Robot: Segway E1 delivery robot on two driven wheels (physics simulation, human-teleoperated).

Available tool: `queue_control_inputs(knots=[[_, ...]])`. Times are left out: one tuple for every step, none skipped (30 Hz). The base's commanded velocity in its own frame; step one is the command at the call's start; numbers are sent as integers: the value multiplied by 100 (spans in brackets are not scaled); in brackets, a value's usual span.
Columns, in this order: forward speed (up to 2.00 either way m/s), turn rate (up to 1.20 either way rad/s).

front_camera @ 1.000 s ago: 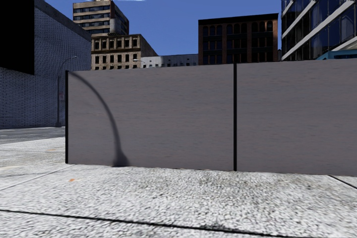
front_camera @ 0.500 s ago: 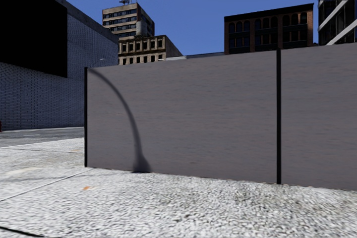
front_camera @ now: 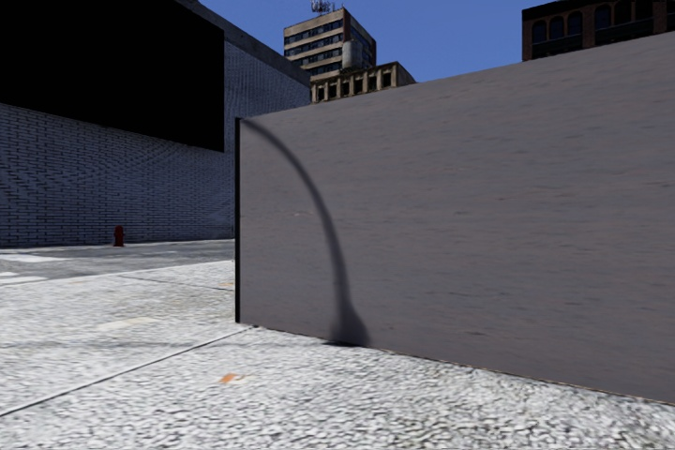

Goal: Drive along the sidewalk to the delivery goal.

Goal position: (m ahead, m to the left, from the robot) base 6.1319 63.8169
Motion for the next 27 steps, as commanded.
queue_control_inputs(knots=[[100,71],[100,71],[100,71],[100,71],[100,71],[100,71],[100,71],[100,71],[100,71],[100,71],[100,71],[100,71],[100,70],[101,70],[102,69],[102,68],[102,67],[102,66],[102,66],[102,66],[102,66],[102,66],[102,66],[103,66],[104,66],[106,66],[108,66]])
